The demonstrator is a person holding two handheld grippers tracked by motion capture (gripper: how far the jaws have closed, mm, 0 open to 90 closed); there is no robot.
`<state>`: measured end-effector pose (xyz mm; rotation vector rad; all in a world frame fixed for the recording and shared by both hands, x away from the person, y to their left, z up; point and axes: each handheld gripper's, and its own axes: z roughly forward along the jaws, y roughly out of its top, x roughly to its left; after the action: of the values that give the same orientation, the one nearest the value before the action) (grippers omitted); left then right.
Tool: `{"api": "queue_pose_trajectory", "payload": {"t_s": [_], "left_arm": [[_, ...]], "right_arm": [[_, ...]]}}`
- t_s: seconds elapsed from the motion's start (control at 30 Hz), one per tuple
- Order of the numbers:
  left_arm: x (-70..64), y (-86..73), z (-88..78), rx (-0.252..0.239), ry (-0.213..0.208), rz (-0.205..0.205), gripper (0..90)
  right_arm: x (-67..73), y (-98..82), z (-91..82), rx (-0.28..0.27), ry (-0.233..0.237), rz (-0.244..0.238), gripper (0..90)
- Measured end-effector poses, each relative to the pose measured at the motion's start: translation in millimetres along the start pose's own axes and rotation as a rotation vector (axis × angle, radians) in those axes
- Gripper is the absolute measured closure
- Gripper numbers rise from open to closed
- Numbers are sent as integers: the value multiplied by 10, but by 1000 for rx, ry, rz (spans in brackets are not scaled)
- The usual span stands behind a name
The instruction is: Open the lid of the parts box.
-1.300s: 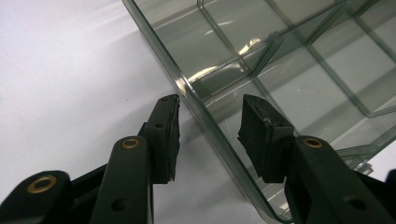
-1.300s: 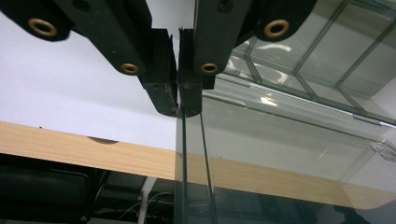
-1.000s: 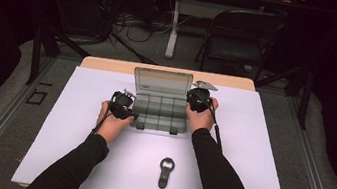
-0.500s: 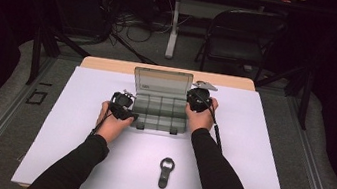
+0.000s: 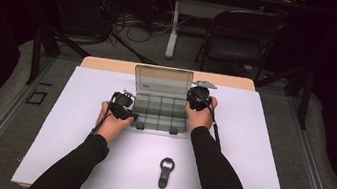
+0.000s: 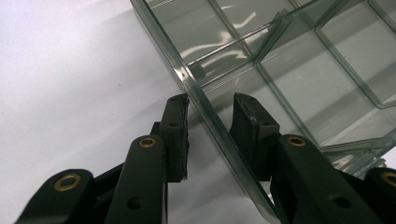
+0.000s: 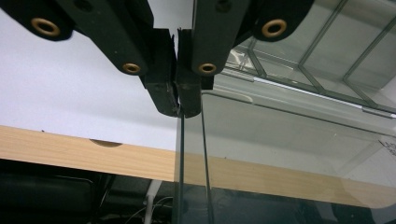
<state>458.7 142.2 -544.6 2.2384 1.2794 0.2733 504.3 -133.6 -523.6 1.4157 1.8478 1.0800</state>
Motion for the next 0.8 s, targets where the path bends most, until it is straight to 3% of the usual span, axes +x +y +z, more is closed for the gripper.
{"api": "queue_pose_trajectory", "payload": {"t_s": [0.3,0.8], "left_arm": [[0,1,0,0,2,-6,670],[3,-2,2,-4,0,-12,673]], "right_arm": [[-5,51,27,31,-2,17,883],[-13,171,123,101,-19,95,890]]}}
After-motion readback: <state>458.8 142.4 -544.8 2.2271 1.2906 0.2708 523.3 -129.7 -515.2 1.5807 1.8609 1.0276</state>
